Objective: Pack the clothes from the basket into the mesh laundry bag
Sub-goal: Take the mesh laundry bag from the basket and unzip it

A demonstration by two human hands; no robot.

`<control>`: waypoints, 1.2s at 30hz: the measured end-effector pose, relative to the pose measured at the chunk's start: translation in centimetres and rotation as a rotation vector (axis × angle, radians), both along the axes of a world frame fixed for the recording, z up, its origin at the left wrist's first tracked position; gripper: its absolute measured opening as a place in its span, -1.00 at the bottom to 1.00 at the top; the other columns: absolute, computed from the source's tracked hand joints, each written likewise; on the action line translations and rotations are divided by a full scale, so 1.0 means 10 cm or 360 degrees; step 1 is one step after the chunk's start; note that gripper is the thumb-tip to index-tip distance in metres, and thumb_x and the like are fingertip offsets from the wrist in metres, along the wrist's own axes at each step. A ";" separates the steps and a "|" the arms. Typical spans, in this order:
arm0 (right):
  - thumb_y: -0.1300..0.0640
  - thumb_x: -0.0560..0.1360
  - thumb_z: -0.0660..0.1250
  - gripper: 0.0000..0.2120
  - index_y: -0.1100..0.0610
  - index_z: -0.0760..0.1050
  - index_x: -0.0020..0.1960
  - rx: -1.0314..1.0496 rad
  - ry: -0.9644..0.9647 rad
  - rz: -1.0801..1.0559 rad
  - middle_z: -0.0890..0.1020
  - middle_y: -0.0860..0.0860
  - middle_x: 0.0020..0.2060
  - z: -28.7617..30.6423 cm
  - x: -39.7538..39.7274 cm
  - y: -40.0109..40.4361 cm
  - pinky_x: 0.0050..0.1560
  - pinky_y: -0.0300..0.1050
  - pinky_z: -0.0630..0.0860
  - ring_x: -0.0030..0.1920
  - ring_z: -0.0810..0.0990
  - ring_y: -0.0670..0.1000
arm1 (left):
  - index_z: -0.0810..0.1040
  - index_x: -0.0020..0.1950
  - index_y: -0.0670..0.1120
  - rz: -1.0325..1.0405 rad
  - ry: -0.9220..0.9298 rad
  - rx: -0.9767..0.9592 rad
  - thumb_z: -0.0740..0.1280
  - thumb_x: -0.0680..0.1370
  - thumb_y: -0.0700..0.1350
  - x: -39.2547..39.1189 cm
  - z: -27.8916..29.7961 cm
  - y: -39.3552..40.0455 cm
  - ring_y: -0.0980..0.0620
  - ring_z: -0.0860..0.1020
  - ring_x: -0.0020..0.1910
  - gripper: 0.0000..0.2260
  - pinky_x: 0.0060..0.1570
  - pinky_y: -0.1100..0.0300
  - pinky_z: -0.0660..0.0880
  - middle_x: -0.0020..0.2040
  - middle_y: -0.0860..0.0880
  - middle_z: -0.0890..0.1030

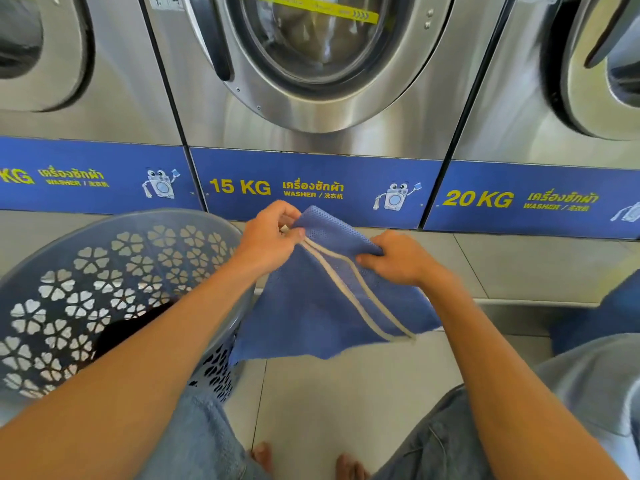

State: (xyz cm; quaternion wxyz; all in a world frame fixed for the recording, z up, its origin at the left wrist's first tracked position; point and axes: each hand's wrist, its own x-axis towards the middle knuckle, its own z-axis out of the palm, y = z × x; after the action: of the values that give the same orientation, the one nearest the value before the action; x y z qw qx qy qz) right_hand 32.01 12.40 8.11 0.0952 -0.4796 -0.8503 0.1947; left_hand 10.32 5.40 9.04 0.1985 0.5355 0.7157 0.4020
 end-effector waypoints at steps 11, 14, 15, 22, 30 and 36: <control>0.18 0.54 0.26 -0.43 -0.06 0.17 0.49 0.0261 0.0429 -0.0052 0.48 0.01 -0.40 0.02 -0.26 -0.19 -0.31 -0.06 0.41 -0.33 0.53 0.12 | 0.50 -0.20 0.25 -0.0446 0.0279 -0.0409 0.25 0.32 0.31 0.36 -0.30 -0.04 -0.07 0.58 0.08 -0.80 0.10 0.05 0.52 0.06 -0.07 0.61; 0.21 0.54 0.26 -0.39 -0.16 0.18 0.49 0.0326 0.0437 -0.0023 0.35 -0.12 -0.47 0.03 -0.33 -0.22 -0.37 -0.16 0.38 -0.43 0.41 -0.09 | 0.48 0.11 0.10 -0.0545 0.0119 -0.0627 0.30 0.48 0.11 0.43 -0.30 -0.11 -0.12 0.58 0.14 -0.77 -0.08 -0.02 0.64 0.06 -0.05 0.56; 0.21 0.55 0.25 -0.45 -0.15 0.26 0.46 0.0331 0.0416 -0.0013 0.42 -0.12 -0.43 0.02 -0.35 -0.22 -0.31 -0.13 0.41 -0.39 0.44 -0.08 | 0.46 0.13 0.05 -0.0515 0.0033 -0.0644 0.32 0.50 0.04 0.42 -0.29 -0.11 -0.12 0.62 0.06 -0.77 -0.18 -0.02 0.67 0.02 -0.05 0.56; 0.18 0.52 0.27 -0.76 0.00 0.66 0.06 0.0307 0.0027 -0.0098 0.67 0.06 0.08 -0.11 -0.42 -0.17 0.04 0.03 0.57 0.06 0.62 0.16 | 0.57 0.14 -0.14 -0.0418 0.0334 -0.0990 0.19 0.54 -0.34 0.24 -0.25 -0.12 -0.06 0.69 -0.30 -0.73 -0.37 0.09 0.65 -0.03 -0.18 0.63; 0.12 0.49 0.29 -0.70 0.14 0.48 0.21 0.0198 -0.0430 -0.0364 0.61 0.18 0.14 -0.15 -0.32 -0.10 -0.02 0.04 0.52 0.10 0.59 0.24 | 0.40 0.01 -0.25 -0.0347 0.0593 -0.1390 0.19 0.58 -0.27 0.09 -0.30 -0.25 -0.11 0.66 -0.26 -0.94 0.00 0.02 0.65 -0.14 -0.21 0.69; 0.19 0.42 0.35 -0.59 0.14 0.35 0.24 0.0046 -0.0456 0.0015 0.60 0.21 0.07 -0.23 -0.62 -0.36 -0.22 -0.04 0.40 0.01 0.59 0.27 | 0.44 0.05 -0.24 -0.0416 0.0571 -0.1418 0.20 0.57 -0.24 0.09 -0.29 -0.26 -0.14 0.71 -0.15 -0.90 0.02 0.02 0.65 -0.16 -0.18 0.67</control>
State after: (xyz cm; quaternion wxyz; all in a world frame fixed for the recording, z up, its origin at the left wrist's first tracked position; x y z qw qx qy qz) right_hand 25.78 8.80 5.77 -0.0212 -0.4970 -0.8602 0.1125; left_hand 11.18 2.80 6.14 0.3303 0.5446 0.7678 -0.0696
